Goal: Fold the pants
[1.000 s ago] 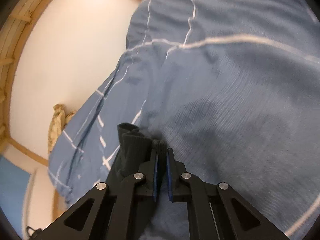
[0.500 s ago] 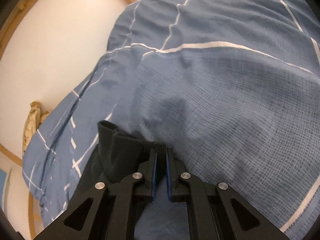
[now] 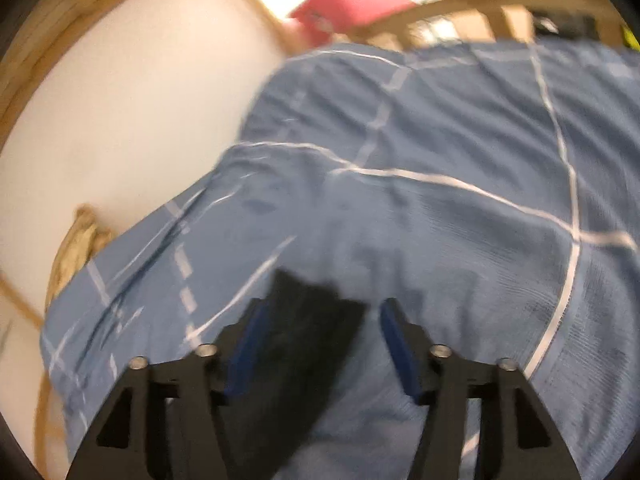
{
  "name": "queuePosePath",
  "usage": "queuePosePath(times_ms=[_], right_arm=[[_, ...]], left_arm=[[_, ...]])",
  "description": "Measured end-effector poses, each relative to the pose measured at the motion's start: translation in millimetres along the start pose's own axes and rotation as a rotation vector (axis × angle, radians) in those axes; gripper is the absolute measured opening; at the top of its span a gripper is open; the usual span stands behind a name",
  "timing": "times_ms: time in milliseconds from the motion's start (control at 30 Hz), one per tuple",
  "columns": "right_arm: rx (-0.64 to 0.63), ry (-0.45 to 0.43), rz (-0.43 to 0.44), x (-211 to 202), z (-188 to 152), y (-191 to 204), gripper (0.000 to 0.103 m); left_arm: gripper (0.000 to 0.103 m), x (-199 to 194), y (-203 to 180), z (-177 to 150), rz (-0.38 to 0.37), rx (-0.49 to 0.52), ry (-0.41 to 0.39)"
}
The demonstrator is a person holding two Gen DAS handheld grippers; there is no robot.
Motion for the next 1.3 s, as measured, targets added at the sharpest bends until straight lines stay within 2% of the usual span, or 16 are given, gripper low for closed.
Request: queuePosePath(times_ms=[67, 200, 400, 467, 600, 700, 833, 967, 1067, 1100, 1200, 1300], right_arm=[[-0.013, 0.013, 0.032, -17, -4, 13, 0.062], [-0.044, 0.079, 0.130, -48, -22, 46, 0.062], [-0.197, 0.101, 0.206, -93, -71, 113, 0.062], [-0.225, 0.116, 0.248, -104, -87, 134, 0.062], [-0.185, 0.163, 0.298, -113, -120, 171, 0.062], [-0.162, 0.214, 0.322, -110, -146, 196, 0.062], [-0.213, 0.243, 0.357, -104, -176, 226, 0.062], [-0.330, 0.201, 0.410, -107, -202, 241, 0.062], [-0.433, 0.133, 0.440, -115, -218, 243, 0.061], [-0.462, 0.109, 0.453, -117, -223, 244, 0.061], [-0.497, 0.101, 0.491, -117, -230, 246, 0.061], [-0.480, 0.111, 0.503, -116, -229, 243, 0.061]], left_arm=[[0.075, -17, 11, 0, -0.003, 0.007, -0.012], [0.075, -58, 56, -13, 0.026, 0.030, -0.026], [0.075, -104, 137, -37, 0.125, 0.050, -0.044], [0.075, -114, 159, -41, 0.133, 0.044, -0.055], [0.075, -120, 214, -45, 0.161, 0.015, -0.075], [0.074, -110, 248, -51, 0.094, -0.096, -0.072], [0.072, -99, 277, -66, 0.012, -0.211, -0.080], [0.070, -88, 283, -77, -0.032, -0.229, -0.083], [0.060, -79, 285, -81, -0.046, -0.253, -0.092], [0.060, -77, 287, -82, -0.056, -0.273, -0.098], [0.057, -64, 294, -82, -0.087, -0.332, -0.081], [0.054, -55, 298, -78, -0.097, -0.376, -0.072]])
Point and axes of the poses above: each gripper's, at about its wrist camera, not at the fingertips, and x roughly the way its jaws point, y to its left, z to its top, the point moved 1 cm from there along x, roughly the way its jaws point, and after that the axes turned 12 degrees about -y, right-handed, at the moved point
